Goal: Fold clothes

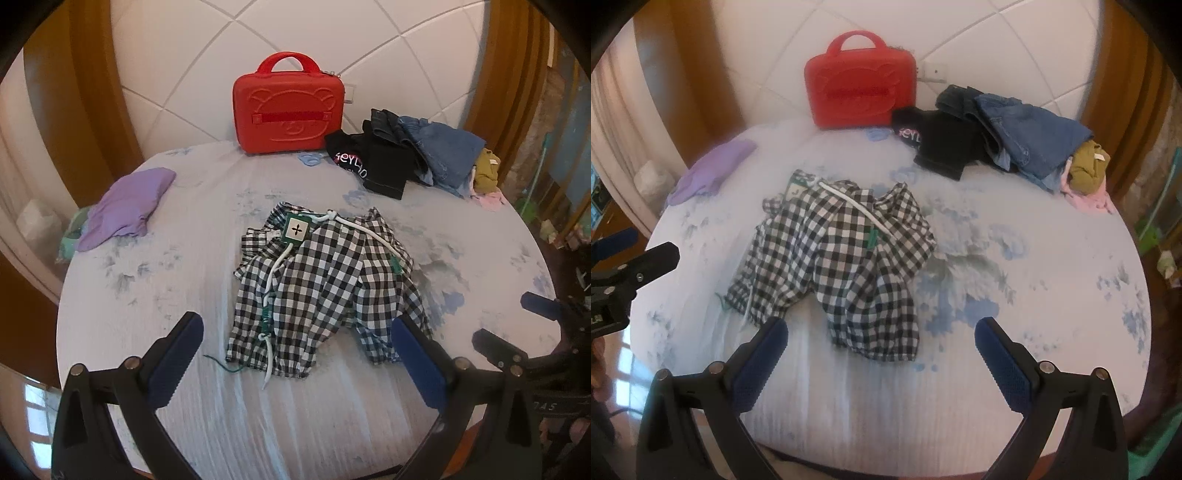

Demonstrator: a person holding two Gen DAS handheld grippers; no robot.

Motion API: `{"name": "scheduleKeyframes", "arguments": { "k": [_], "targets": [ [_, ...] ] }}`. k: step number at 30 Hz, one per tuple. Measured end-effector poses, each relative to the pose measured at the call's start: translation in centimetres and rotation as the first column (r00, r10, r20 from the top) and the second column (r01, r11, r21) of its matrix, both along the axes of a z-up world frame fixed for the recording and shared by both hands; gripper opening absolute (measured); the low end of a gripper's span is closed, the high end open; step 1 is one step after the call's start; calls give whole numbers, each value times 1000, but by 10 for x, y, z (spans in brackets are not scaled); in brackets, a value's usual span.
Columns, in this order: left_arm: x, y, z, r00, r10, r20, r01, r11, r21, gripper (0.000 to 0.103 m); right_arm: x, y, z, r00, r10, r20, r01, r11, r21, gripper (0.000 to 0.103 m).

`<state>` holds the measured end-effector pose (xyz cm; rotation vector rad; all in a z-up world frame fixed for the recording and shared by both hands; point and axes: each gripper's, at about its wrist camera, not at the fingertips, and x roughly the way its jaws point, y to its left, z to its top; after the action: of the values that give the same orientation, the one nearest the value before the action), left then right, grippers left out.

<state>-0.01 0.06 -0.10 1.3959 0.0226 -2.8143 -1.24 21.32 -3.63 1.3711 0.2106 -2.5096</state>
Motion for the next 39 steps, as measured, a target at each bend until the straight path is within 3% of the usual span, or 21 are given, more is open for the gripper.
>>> {"name": "scheduleKeyframes", "arguments": {
  "k": [12, 39],
  "targets": [
    [0, -8, -7, 1000, 11, 23, -11, 1000, -7, 103, -8, 6, 1, 999, -16, 32, 17, 999, -51, 103],
    [-3, -12, -10, 998, 41, 38, -40, 999, -25, 103, -11, 4, 3, 1000, 3, 13, -2, 999, -43, 103]
  ]
}}
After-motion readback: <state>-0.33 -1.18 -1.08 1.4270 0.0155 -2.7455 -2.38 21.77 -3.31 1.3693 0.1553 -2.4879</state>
